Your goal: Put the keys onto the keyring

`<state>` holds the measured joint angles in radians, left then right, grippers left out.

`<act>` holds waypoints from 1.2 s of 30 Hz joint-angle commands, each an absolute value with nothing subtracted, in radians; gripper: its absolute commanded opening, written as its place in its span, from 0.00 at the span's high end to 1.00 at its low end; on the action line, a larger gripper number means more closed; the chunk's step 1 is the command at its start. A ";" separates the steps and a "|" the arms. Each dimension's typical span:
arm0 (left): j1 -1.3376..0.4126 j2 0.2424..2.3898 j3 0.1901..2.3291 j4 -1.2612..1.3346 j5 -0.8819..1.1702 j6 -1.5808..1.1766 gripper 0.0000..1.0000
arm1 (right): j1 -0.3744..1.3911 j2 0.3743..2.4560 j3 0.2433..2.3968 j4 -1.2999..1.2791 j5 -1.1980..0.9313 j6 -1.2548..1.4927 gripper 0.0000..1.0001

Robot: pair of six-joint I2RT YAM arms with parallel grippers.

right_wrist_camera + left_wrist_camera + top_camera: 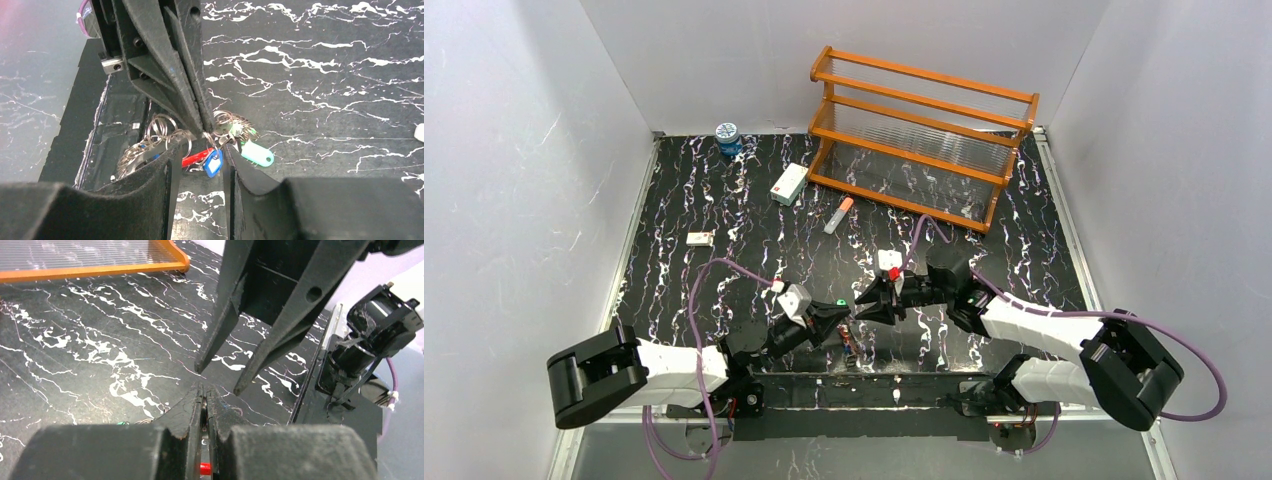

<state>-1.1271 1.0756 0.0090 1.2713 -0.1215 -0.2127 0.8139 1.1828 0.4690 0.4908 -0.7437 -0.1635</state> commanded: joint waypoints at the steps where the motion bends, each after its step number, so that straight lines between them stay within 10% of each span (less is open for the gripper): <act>1: -1.123 1.064 -0.100 1.302 -0.218 -0.322 1.00 | 0.818 1.202 0.451 0.553 -0.751 -0.154 0.57; 36: -1.123 0.960 -0.125 1.293 -0.141 -0.288 1.00 | 0.793 1.266 0.468 0.733 -0.840 -0.163 0.59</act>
